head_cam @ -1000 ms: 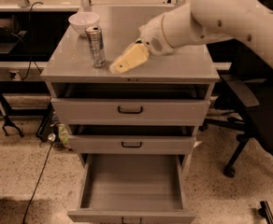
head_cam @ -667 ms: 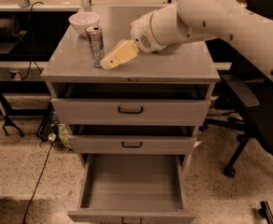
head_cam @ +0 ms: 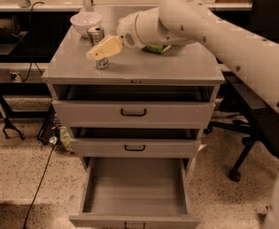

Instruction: Place redbull can into bottom drawer

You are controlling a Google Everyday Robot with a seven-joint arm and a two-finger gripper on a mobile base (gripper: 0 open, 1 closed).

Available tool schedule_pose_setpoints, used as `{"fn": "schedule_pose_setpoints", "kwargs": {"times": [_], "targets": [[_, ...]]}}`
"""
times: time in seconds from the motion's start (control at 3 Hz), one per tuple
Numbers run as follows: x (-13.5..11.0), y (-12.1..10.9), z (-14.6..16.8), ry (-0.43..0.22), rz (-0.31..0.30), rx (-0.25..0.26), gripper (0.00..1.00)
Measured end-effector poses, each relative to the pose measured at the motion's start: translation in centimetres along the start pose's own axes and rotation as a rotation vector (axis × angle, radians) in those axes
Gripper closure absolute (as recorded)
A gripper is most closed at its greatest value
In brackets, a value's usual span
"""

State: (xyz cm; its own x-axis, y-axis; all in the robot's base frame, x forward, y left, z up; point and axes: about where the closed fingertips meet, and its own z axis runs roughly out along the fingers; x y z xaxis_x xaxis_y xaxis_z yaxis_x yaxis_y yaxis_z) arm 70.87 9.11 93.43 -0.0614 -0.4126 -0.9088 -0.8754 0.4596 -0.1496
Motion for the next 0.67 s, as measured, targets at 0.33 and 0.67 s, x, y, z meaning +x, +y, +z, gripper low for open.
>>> {"fn": "schedule_pose_setpoints", "kwargs": {"times": [0.33,0.67], "targets": [[-1.1,0.4,3.1,-0.045,0.015,-0.025,0.00],[-1.6,0.8,6.6,-0.089,0.054,-0.065,0.02]]}}
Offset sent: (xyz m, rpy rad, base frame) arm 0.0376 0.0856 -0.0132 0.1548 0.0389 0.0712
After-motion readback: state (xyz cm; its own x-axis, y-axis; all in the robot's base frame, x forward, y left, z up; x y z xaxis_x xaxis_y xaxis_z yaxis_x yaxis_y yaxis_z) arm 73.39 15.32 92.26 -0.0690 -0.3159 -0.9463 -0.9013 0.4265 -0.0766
